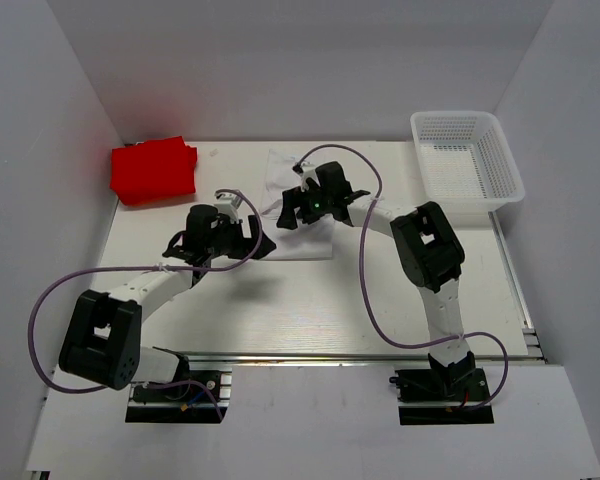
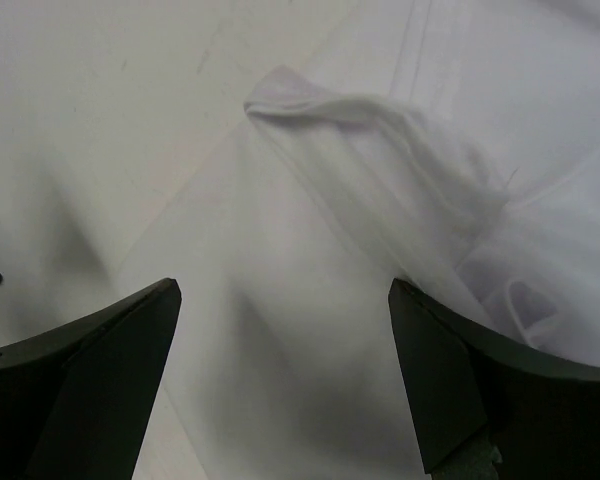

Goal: Fold and stack the t-shirts
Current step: Fold the folded rectangular tshirt in 1/3 of the way

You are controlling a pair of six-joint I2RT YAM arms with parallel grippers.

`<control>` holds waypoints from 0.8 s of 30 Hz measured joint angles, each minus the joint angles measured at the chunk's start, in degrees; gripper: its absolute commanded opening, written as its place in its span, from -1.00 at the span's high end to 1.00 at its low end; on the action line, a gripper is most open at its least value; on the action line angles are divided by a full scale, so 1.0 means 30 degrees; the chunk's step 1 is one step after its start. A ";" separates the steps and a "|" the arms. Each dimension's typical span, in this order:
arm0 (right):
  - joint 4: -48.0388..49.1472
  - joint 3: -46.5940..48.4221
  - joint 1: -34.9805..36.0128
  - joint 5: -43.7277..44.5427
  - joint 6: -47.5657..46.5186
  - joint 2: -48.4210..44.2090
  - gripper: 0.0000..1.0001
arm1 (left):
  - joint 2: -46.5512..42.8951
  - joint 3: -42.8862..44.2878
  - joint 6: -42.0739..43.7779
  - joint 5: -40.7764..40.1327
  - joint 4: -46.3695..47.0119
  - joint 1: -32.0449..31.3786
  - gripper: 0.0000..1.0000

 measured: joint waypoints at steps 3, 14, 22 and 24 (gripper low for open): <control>0.1683 0.0007 -0.0022 0.0474 0.0328 0.0095 -0.81 | 0.0743 0.0000 0.0160 0.0357 0.0262 0.0000 -1.00; 0.3497 0.3446 -0.0138 0.3672 -0.1224 0.2033 -0.81 | 0.1005 -0.0022 0.0350 0.1435 0.1027 -0.0007 -1.00; -0.1639 0.5246 0.0525 0.4911 -0.9726 0.1982 -0.81 | 0.3330 -0.0379 0.0976 0.3096 0.3614 -0.0284 -1.00; -0.2951 0.5180 0.0809 0.5107 -1.1591 0.1982 -0.81 | 0.4182 -0.0379 0.1209 0.3286 0.3963 -0.0444 -1.00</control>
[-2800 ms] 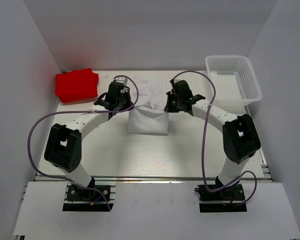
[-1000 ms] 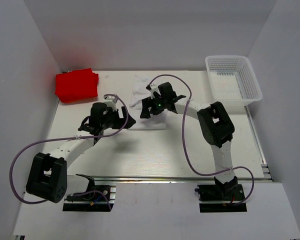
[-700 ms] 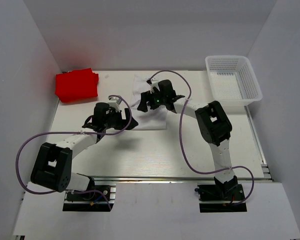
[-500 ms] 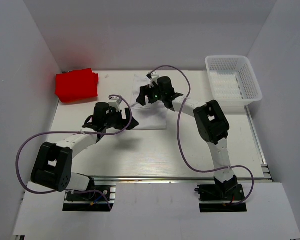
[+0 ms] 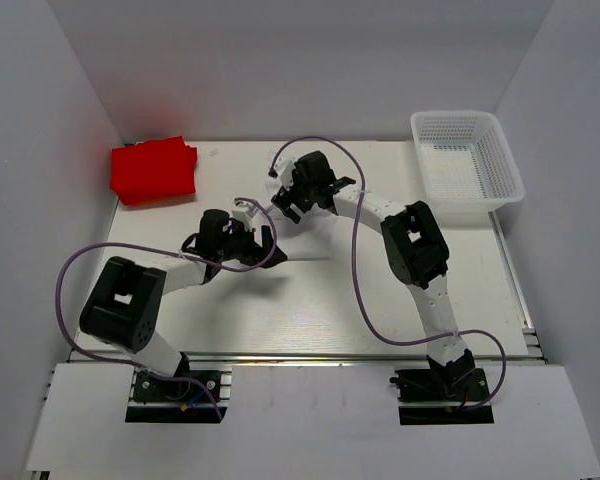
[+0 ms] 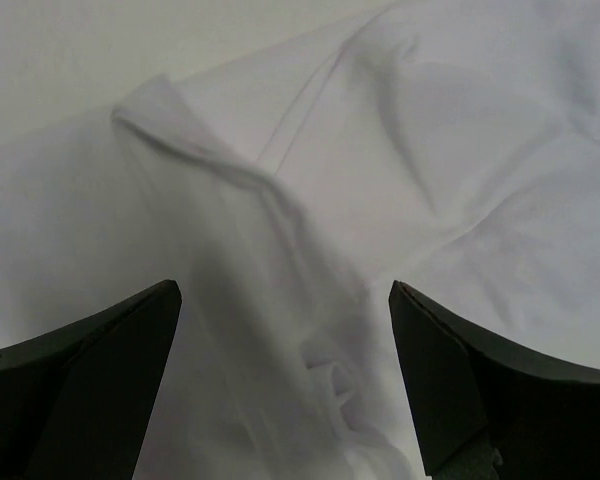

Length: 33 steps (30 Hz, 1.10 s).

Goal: Fold and stack the t-shirts
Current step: Fold the folded rectangular tshirt in 1/3 of the way

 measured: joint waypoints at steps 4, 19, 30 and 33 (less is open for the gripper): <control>-0.2113 -0.0066 0.0670 0.0699 -0.2761 0.0007 -0.81 | 0.1515 0.0255 0.0444 0.0087 0.0328 -0.0306 -1.00; 0.2295 0.0291 0.1457 0.8153 -0.3716 0.1435 -0.81 | 0.3337 0.1180 0.1188 -0.0612 0.1304 -0.0714 -0.94; 0.4051 0.5428 0.0124 1.0907 -0.1275 0.4014 -0.81 | 0.3351 0.0867 0.1341 -0.0823 0.1829 -0.0714 -0.91; 0.4167 0.6025 -0.0255 1.1154 -0.0663 0.4116 -0.81 | 0.3344 0.0867 0.1341 -0.0823 0.1836 -0.0714 -0.91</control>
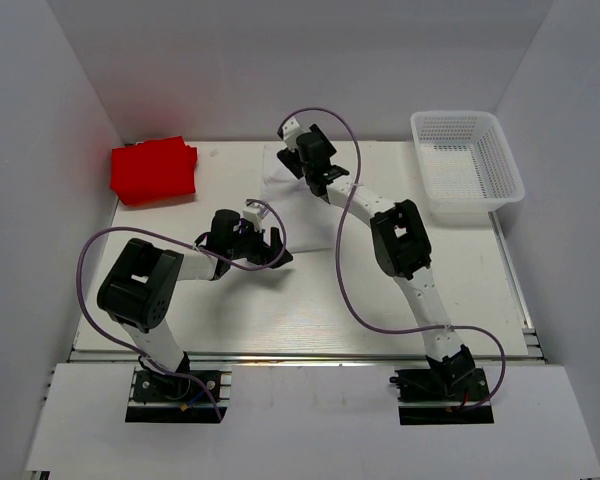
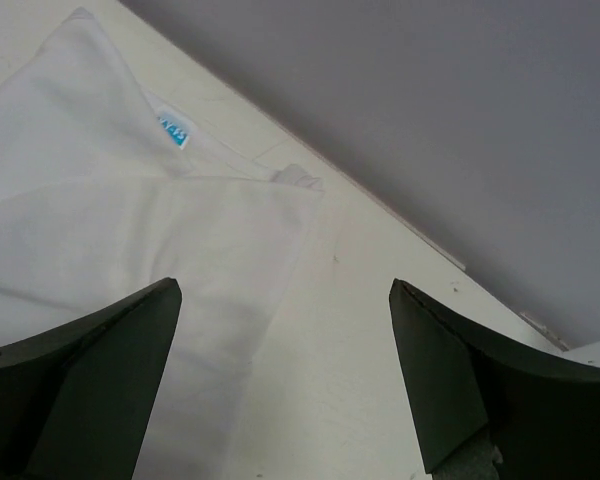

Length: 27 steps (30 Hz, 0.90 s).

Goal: Fold and stack the t-shirts
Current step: Fold the folded rectangular tshirt in 1/3 of the way

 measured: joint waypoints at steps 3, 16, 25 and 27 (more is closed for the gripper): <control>-0.0335 -0.0313 -0.0299 -0.1231 0.0044 -0.0284 -0.81 | -0.0029 0.0000 0.0000 -0.0015 -0.0015 0.0000 -0.91; -0.3279 -0.6594 0.1698 -0.8976 -0.3184 -0.4452 -0.81 | -0.0087 -0.0007 0.0073 -0.0066 -0.0066 -0.0015 -0.91; -0.1829 -0.3643 0.1224 -0.5712 -0.1909 -0.1202 -0.81 | -0.0605 -0.0393 0.0168 -0.0401 -0.0379 -0.0015 -0.91; -0.1515 -0.2492 0.1056 -0.4685 -0.1545 -0.0459 -0.81 | -0.0743 -0.0474 0.0160 -0.0503 -0.0517 -0.0015 -0.91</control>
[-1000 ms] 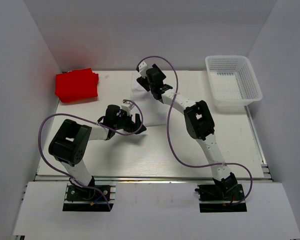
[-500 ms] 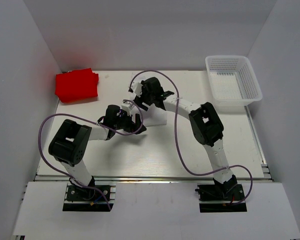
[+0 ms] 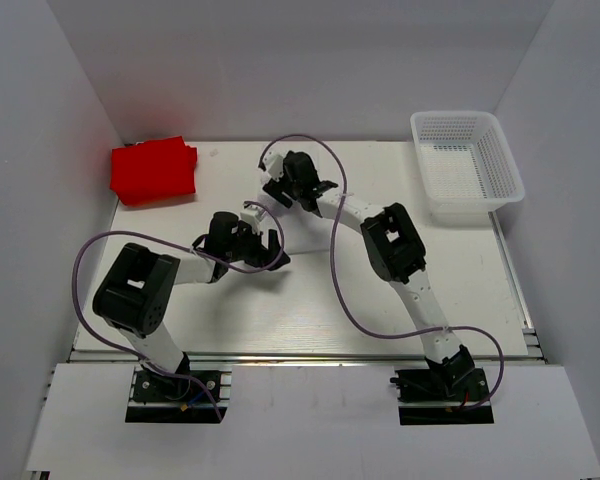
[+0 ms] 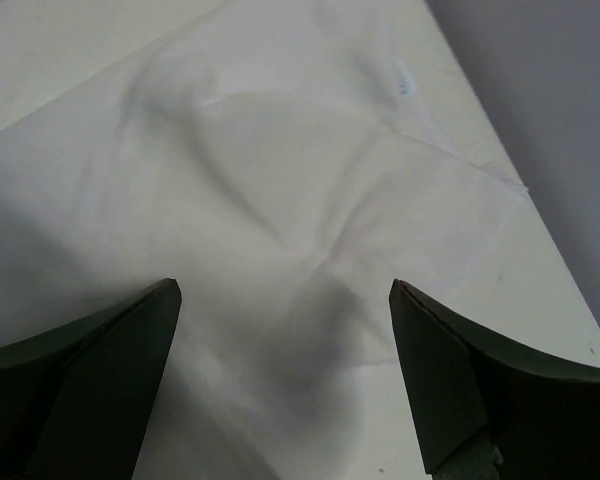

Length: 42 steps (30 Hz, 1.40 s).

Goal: Fold and stack the t-shirts
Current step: Fold the folded rectangular tshirt in 1/3 of the way, then grab one side of the 2/3 rectangular tshirt with both arms

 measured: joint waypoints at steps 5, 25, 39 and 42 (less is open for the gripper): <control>0.0102 0.2106 -0.0984 0.1472 0.1239 0.1129 -0.81 | -0.0517 -0.0277 0.0007 -0.0233 -0.0437 0.0000 -0.91; -0.1377 -1.1803 -0.1974 -0.1260 1.2043 -1.6553 -0.81 | -0.8182 0.2696 -0.0554 -0.5792 -0.8655 0.0000 -1.00; -0.3045 -2.0108 -0.2237 -0.5013 1.7478 -1.8331 -0.78 | -0.4845 0.0073 -0.2273 -0.7512 -0.9194 0.0240 -1.00; -0.2295 -1.9875 -0.2339 -0.5880 1.8090 -1.7245 -0.74 | -0.3738 0.0474 -0.2368 -0.7643 -0.8779 0.0262 -0.92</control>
